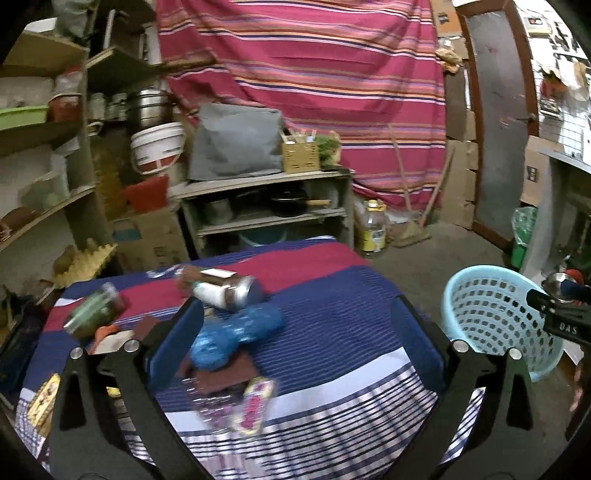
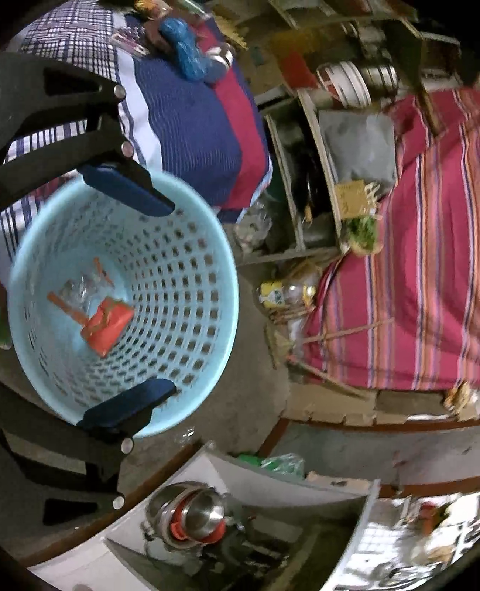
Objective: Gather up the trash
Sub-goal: 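Open the right tool to drop the red package into the basket, then move both tools back over the table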
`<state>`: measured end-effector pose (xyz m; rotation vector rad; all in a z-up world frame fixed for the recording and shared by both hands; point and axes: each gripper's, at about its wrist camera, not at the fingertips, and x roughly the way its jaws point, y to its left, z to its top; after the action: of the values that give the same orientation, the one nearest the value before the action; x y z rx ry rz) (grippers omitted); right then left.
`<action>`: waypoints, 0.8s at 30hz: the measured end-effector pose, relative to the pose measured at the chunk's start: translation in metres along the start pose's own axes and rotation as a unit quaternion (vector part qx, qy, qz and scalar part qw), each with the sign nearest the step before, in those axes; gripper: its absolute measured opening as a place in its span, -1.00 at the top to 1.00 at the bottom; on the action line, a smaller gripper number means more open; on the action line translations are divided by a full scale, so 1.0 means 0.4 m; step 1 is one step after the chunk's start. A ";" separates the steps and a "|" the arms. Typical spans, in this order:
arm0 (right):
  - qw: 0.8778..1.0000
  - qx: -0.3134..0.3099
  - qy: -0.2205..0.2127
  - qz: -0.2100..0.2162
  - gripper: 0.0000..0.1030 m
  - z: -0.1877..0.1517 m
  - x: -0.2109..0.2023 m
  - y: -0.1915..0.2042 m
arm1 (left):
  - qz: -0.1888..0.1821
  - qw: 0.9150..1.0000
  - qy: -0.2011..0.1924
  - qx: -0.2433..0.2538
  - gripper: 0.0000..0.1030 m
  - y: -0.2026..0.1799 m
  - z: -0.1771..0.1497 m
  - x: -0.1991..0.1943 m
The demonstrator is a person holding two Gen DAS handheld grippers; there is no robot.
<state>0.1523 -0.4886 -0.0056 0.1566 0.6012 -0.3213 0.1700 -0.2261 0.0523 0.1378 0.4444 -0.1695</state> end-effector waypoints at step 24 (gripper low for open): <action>0.992 -0.073 -0.014 0.098 -0.82 -0.129 -0.144 0.441 | 0.099 0.992 0.035 -0.074 -0.89 0.416 -0.148 -0.136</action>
<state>0.1404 -0.2964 -0.0055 0.0695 0.5736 -0.0892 0.1293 -0.0463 0.0391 0.0420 0.5087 0.0628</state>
